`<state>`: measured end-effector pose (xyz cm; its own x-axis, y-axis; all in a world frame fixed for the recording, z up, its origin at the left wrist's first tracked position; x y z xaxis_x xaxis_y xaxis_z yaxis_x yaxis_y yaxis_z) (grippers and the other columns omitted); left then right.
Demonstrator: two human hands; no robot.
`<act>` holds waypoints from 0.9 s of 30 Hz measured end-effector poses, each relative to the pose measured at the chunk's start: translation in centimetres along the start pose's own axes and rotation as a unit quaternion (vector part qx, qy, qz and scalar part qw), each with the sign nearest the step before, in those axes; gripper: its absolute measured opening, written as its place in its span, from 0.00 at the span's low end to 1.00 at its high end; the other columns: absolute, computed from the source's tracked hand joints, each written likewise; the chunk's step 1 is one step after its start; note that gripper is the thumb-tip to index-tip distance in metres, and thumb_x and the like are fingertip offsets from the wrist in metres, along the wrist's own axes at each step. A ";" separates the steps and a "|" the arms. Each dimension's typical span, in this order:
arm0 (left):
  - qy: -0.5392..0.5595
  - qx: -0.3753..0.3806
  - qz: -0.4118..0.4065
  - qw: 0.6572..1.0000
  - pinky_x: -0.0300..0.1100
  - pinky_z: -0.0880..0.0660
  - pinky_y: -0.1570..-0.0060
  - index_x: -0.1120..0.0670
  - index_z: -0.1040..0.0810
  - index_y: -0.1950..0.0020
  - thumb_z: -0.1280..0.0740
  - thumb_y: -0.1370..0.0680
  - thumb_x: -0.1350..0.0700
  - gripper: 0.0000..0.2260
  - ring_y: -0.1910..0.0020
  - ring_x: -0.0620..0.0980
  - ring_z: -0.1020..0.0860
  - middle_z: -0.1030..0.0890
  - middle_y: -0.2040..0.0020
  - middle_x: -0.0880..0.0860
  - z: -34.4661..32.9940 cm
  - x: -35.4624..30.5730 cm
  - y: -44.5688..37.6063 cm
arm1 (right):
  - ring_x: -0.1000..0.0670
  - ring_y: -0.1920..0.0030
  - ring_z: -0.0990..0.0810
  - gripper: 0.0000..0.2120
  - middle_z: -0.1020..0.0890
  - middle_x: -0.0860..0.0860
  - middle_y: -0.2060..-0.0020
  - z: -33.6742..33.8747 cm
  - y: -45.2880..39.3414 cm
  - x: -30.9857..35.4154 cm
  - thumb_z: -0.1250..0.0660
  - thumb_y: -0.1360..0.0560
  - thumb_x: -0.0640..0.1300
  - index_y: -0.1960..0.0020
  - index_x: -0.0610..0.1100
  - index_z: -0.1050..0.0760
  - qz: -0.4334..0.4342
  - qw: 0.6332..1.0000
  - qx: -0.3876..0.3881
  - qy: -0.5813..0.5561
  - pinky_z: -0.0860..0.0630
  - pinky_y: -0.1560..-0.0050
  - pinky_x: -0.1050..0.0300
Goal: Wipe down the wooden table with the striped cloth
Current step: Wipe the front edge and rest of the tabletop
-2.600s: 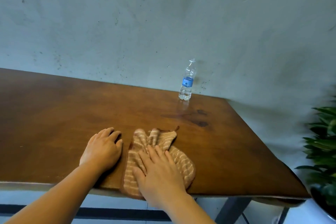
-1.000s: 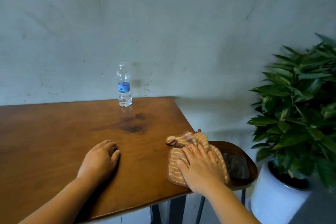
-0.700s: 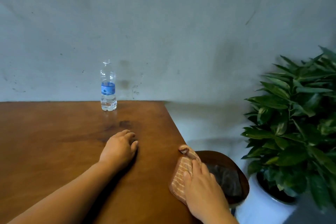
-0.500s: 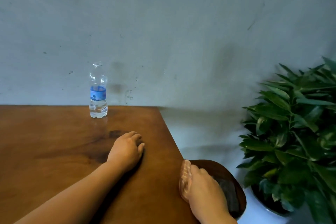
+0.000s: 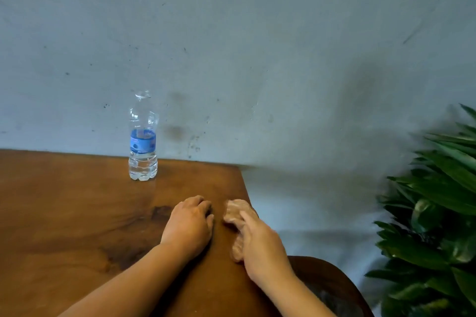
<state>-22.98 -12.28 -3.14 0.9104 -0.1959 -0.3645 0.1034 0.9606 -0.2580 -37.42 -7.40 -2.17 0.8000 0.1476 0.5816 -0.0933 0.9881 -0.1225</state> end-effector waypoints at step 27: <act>-0.106 0.093 0.046 0.989 0.51 0.53 0.24 0.46 0.46 0.22 0.54 0.18 0.42 0.25 0.22 0.49 0.51 0.48 0.21 0.50 -4.8 -0.3 -4.4 | 0.41 0.22 0.48 0.25 0.48 0.43 0.21 -4.6 -18.5 -3.6 0.48 0.16 0.45 0.20 0.41 0.48 -0.019 0.992 0.128 -0.001 0.48 0.25 0.50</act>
<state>-25.62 -17.36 -6.17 0.9807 -0.0798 -0.1786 0.0707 0.9959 -0.0565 -35.84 -26.43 -5.66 0.8044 0.1090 0.5840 -0.2097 0.9719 0.1074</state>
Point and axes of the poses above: each hand's wrist, its own y-axis away from the middle knuckle, its own z-axis out of the back of the hand, x = y × z, the point moved 9 cm from there along -y, towards the middle knuckle
